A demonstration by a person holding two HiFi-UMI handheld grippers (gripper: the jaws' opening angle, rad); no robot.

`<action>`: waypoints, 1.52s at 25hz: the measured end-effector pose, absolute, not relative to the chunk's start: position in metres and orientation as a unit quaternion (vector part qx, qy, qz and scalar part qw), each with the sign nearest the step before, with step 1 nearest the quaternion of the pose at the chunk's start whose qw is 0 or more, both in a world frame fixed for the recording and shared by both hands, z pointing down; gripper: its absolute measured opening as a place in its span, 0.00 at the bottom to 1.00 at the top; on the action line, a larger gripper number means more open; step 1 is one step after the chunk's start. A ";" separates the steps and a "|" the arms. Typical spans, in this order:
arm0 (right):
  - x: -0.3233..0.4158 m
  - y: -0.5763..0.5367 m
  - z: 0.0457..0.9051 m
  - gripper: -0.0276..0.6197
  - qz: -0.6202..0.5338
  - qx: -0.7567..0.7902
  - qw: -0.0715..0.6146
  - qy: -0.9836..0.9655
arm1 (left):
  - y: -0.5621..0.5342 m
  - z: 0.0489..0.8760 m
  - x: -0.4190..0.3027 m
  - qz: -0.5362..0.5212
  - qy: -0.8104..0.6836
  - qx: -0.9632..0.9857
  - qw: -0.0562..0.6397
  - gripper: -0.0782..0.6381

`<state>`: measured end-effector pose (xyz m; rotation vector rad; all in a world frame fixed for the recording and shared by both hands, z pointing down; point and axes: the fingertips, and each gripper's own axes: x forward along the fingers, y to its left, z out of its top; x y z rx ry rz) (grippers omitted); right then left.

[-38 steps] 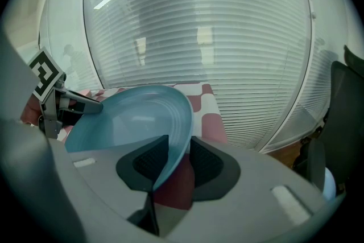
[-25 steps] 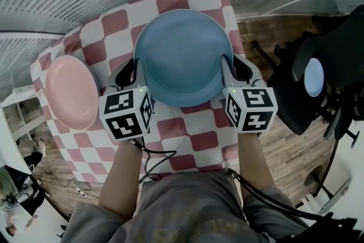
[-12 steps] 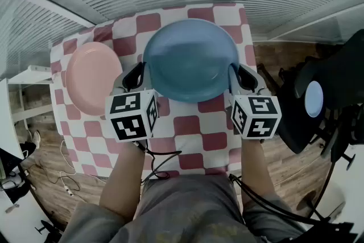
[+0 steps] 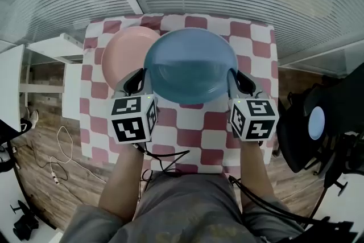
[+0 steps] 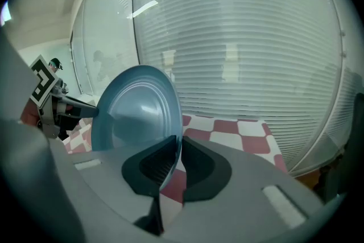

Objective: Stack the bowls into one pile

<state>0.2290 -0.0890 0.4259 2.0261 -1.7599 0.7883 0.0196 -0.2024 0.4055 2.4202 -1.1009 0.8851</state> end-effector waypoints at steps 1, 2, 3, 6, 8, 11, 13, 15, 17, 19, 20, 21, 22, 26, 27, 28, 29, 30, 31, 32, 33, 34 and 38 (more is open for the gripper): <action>0.216 -0.097 0.424 0.13 0.274 0.707 0.173 -0.629 | -0.205 0.404 0.004 0.309 -0.397 0.847 0.170 0.13; 0.203 -0.107 0.423 0.13 0.270 0.699 0.174 -0.639 | -0.209 0.403 -0.012 0.307 -0.408 0.842 0.172 0.13; 0.191 -0.116 0.423 0.13 0.266 0.691 0.176 -0.649 | -0.212 0.402 -0.027 0.305 -0.419 0.837 0.174 0.13; 0.155 -0.135 0.421 0.13 0.261 0.674 0.180 -0.667 | -0.220 0.401 -0.067 0.303 -0.440 0.826 0.179 0.13; 0.136 -0.144 0.421 0.13 0.259 0.666 0.182 -0.675 | -0.224 0.400 -0.088 0.303 -0.449 0.821 0.180 0.13; 0.115 -0.156 0.422 0.13 0.257 0.656 0.187 -0.685 | -0.231 0.401 -0.111 0.304 -0.461 0.813 0.184 0.13; 0.106 -0.164 0.424 0.13 0.256 0.650 0.191 -0.690 | -0.234 0.403 -0.121 0.304 -0.466 0.809 0.188 0.13; 0.099 -0.171 0.425 0.13 0.256 0.645 0.194 -0.693 | -0.236 0.406 -0.130 0.305 -0.469 0.806 0.191 0.13; 0.092 -0.176 0.427 0.13 0.257 0.642 0.195 -0.696 | -0.239 0.408 -0.137 0.308 -0.472 0.803 0.194 0.13; 0.087 -0.181 0.430 0.13 0.259 0.639 0.196 -0.697 | -0.243 0.412 -0.143 0.310 -0.473 0.801 0.197 0.13; 0.084 -0.183 0.432 0.13 0.260 0.638 0.197 -0.698 | -0.244 0.414 -0.145 0.311 -0.473 0.800 0.199 0.13; 0.083 -0.185 0.433 0.13 0.261 0.637 0.199 -0.698 | -0.246 0.416 -0.147 0.312 -0.474 0.799 0.201 0.13; 0.081 -0.187 0.435 0.13 0.263 0.636 0.200 -0.698 | -0.248 0.418 -0.148 0.313 -0.473 0.798 0.202 0.14; 0.081 -0.194 0.441 0.14 0.266 0.635 0.203 -0.697 | -0.256 0.426 -0.148 0.317 -0.471 0.797 0.207 0.14; 0.082 -0.196 0.443 0.14 0.267 0.635 0.205 -0.696 | -0.258 0.428 -0.147 0.318 -0.470 0.797 0.207 0.14; 0.082 -0.198 0.445 0.14 0.268 0.634 0.206 -0.695 | -0.260 0.431 -0.147 0.319 -0.469 0.797 0.208 0.14; 0.082 -0.200 0.447 0.14 0.269 0.634 0.208 -0.695 | -0.262 0.434 -0.147 0.321 -0.468 0.797 0.209 0.14; 0.082 -0.202 0.449 0.14 0.270 0.634 0.210 -0.694 | -0.264 0.436 -0.147 0.322 -0.467 0.796 0.211 0.14; 0.082 -0.203 0.452 0.15 0.272 0.633 0.211 -0.693 | -0.266 0.439 -0.146 0.324 -0.466 0.796 0.212 0.15; 0.082 -0.205 0.454 0.15 0.273 0.633 0.213 -0.692 | -0.268 0.441 -0.146 0.325 -0.465 0.795 0.213 0.15; 0.082 -0.207 0.457 0.15 0.276 0.633 0.214 -0.691 | -0.270 0.443 -0.145 0.326 -0.465 0.795 0.215 0.15; 0.083 -0.208 0.459 0.15 0.278 0.632 0.215 -0.690 | -0.272 0.446 -0.144 0.328 -0.464 0.794 0.216 0.15; 0.086 -0.212 0.468 0.16 0.284 0.633 0.220 -0.686 | -0.279 0.453 -0.140 0.333 -0.461 0.794 0.216 0.15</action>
